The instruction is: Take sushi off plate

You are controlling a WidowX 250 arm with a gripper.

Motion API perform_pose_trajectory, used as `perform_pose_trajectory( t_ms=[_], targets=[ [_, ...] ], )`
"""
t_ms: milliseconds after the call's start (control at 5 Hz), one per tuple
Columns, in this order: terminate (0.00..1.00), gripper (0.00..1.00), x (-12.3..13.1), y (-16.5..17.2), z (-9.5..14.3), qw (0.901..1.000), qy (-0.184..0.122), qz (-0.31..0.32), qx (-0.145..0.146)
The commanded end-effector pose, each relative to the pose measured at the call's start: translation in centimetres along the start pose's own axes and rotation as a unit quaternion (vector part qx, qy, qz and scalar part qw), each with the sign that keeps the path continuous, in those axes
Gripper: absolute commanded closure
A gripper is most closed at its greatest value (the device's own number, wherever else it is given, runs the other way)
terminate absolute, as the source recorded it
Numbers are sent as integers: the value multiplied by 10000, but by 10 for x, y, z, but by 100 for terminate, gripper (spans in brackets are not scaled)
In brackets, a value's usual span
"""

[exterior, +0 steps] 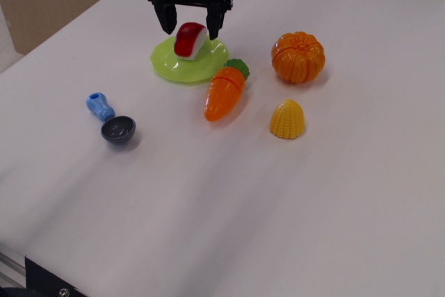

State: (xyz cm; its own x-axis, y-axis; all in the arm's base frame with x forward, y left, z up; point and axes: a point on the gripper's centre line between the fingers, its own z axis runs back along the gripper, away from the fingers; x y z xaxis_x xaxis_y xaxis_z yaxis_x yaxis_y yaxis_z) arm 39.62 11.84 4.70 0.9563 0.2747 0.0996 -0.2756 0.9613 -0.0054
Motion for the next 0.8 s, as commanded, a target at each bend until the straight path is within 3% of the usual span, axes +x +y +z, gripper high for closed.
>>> perform_pose_trajectory(
  t_ms=[0,400,600],
  targets=[
    [0,0,11,7,8,9997,-212,7,129],
    [0,0,12,12,-4,9998,-47,126,149],
    [0,100,12,15,-8,9994,-74,336,11]
  ],
)
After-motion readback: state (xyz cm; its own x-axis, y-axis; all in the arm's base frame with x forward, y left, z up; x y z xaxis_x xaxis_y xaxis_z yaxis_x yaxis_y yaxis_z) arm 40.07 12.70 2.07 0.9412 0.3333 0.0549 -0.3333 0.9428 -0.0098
